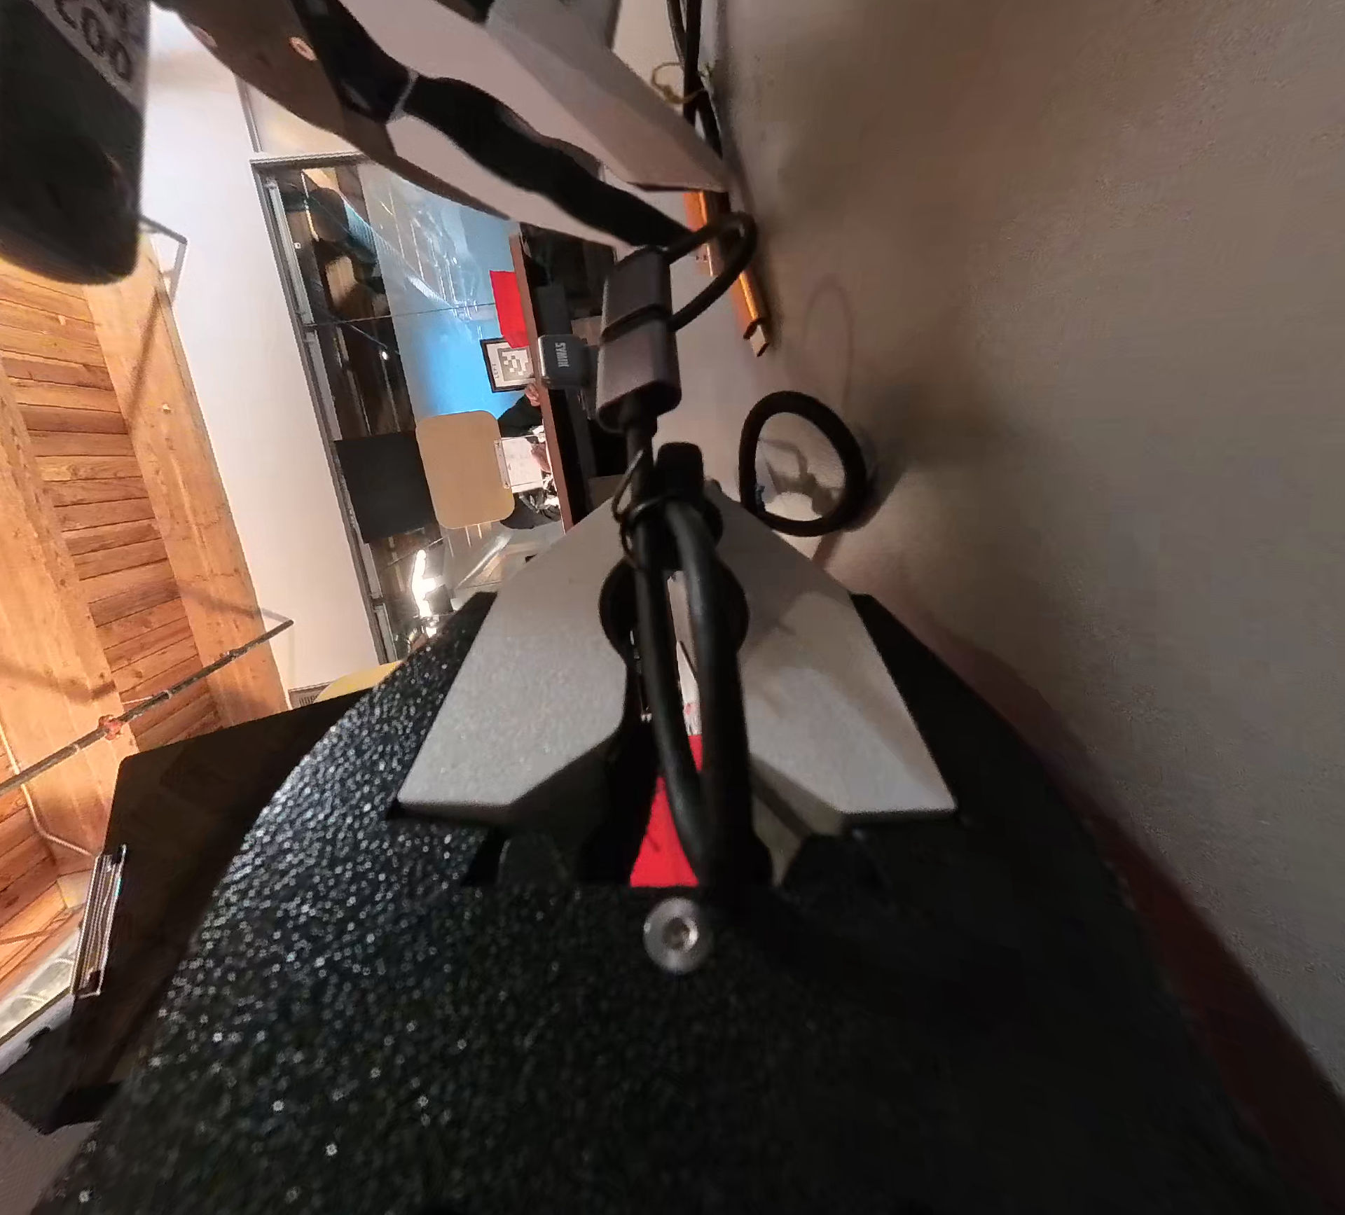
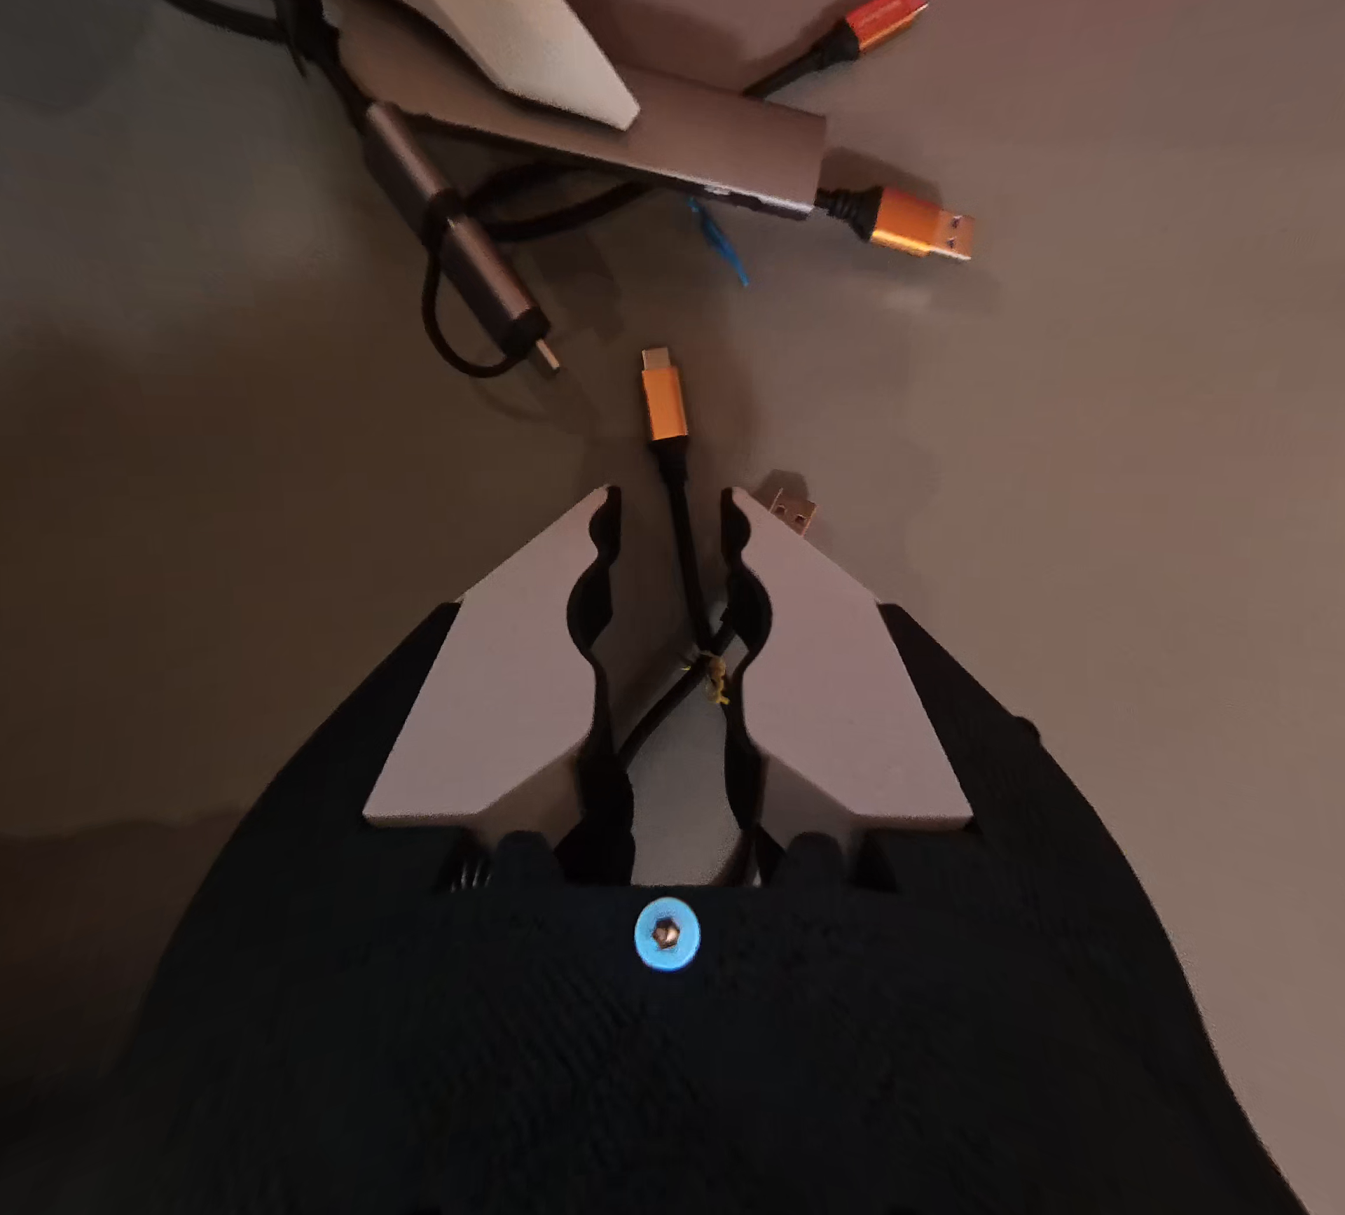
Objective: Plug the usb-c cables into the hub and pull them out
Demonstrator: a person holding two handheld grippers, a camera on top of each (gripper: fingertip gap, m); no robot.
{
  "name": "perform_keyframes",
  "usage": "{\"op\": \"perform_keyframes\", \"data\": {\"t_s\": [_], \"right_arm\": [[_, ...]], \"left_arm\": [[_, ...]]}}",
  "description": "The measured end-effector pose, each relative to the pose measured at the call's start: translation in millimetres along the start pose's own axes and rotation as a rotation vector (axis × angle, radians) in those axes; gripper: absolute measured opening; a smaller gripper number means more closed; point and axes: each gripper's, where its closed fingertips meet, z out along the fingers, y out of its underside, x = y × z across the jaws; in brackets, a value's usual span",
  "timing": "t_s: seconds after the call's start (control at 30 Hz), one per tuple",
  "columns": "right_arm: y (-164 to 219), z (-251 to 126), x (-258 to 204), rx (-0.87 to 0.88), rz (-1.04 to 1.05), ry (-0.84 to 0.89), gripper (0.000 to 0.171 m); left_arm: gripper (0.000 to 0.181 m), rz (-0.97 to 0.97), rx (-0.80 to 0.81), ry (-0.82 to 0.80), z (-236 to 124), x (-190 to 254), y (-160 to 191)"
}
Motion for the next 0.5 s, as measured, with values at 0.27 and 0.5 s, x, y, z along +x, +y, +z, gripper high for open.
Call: {"op": "perform_keyframes", "data": {"t_s": [0.27, 0.5], "right_arm": [[-8, 1, 6, 0.064, 0.104, -0.005, 0.002], [-52, -28, 0, 0.214, 0.252, -0.007, 0.003]], "left_arm": [[0.009, -0.052, 0.008, -0.051, -2, -9, 3], [0.007, -0.228, 0.046, -0.107, -8, -28, 5]]}}
